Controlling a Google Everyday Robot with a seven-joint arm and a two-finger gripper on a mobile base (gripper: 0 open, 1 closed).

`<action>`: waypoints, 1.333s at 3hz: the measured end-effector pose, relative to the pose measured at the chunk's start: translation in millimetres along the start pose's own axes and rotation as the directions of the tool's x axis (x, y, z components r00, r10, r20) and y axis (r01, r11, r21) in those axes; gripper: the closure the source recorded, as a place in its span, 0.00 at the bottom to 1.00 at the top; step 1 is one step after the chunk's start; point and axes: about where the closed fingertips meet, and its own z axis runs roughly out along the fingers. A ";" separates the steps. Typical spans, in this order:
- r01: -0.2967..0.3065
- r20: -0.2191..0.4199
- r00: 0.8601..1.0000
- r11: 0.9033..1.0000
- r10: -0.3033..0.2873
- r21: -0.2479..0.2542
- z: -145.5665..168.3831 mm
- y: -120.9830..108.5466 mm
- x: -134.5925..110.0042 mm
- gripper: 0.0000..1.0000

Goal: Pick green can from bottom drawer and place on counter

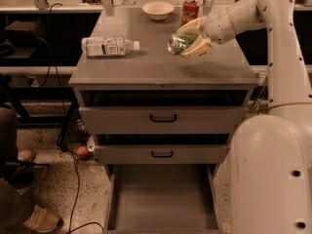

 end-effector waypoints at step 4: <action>-0.006 0.081 0.997 0.999 0.010 -0.045 35.3 -1.2 -5.7 0.00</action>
Offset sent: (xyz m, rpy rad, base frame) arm 0.0027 0.0115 -0.0067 0.0227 0.0692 0.1014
